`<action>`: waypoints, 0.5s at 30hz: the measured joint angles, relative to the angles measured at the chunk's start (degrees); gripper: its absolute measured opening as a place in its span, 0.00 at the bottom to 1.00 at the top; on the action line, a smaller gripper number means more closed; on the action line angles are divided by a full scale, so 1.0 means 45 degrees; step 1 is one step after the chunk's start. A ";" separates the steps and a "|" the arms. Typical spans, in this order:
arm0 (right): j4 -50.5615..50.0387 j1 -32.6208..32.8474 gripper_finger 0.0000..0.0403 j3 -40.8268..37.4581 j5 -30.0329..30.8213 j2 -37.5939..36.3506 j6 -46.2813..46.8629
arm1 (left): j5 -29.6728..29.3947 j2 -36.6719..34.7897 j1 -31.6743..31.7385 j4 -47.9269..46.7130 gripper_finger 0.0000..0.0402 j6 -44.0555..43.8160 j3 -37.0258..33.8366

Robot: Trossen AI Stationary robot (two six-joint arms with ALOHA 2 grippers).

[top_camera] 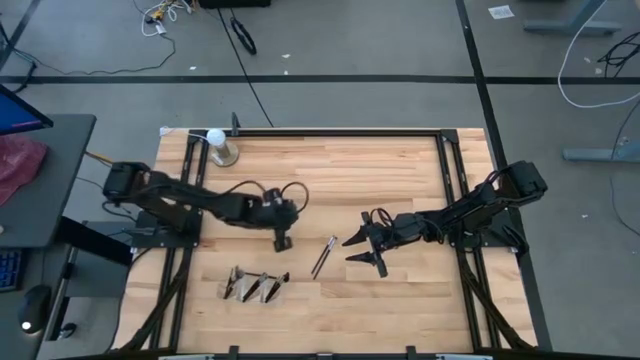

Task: Put items in baskets/containers
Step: Put the black eyeshadow brush into the transparent organizer

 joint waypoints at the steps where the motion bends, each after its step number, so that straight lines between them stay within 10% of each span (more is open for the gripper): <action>1: -0.0041 0.0000 0.49 -0.0009 0.0000 0.0000 0.0000 | 0.0069 -0.0298 -0.0215 0.0003 0.02 -0.0131 -0.0298; 15: 0.0190 0.0005 0.49 -0.0005 0.0106 0.0001 0.0039 | 0.2301 -0.1384 -0.2888 0.0630 0.12 -0.0558 -0.3261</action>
